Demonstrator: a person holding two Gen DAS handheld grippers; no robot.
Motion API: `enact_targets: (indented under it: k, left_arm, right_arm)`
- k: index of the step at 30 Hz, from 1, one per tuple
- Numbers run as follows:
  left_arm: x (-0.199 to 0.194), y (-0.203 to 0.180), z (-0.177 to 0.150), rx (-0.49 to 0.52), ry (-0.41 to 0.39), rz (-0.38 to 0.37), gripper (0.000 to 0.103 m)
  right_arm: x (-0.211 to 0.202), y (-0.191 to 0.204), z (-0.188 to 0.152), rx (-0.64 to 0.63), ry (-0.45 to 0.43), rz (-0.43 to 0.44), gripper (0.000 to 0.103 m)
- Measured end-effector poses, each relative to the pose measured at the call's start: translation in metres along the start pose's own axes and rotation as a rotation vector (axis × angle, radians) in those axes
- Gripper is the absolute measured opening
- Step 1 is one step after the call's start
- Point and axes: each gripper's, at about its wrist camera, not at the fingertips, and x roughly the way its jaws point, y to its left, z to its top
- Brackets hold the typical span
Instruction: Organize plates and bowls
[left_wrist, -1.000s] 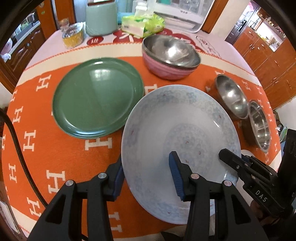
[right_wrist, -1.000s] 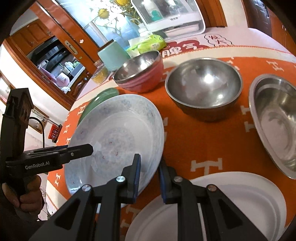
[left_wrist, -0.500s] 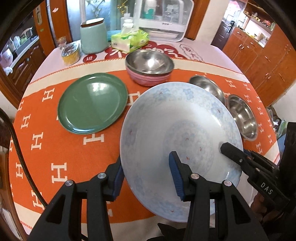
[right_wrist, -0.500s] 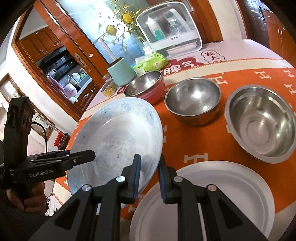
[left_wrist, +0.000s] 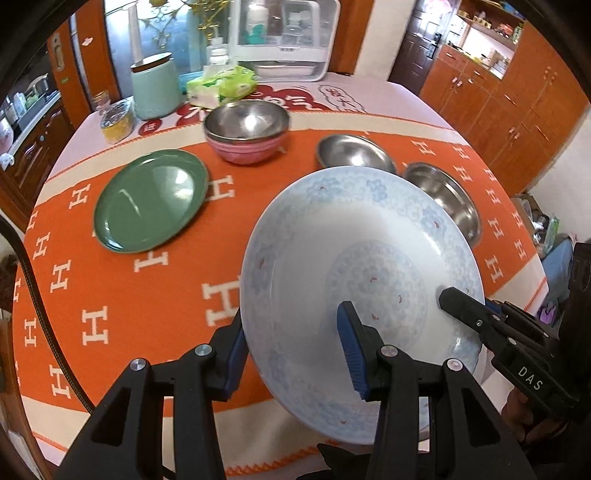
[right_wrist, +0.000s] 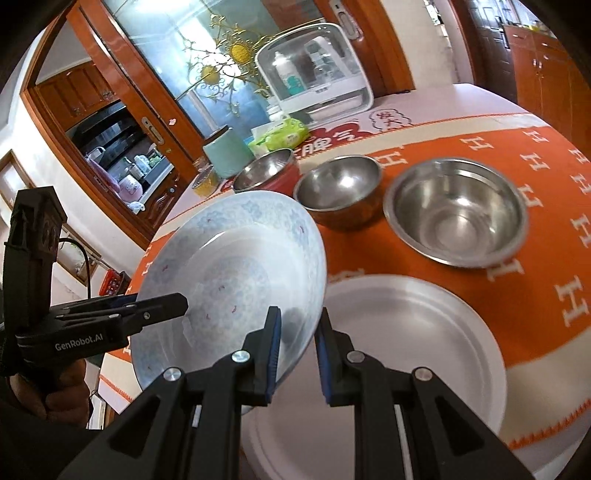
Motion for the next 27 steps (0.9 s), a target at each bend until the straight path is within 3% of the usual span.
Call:
enact_targets:
  k: [12,27]
  left_arm:
    - [0.019,-0.050,-0.027,0.088,0.057,-0.052,0.044]
    - [0.061,-0.092,-0.038,0.203,0.166,-0.070,0.044]
  right_arm:
    - [-0.028,-0.036,-0.043,0.095,0.034,-0.085,0.018]
    - [-0.030,-0.071,-0.064,0.179,0.112,-0.207,0.018]
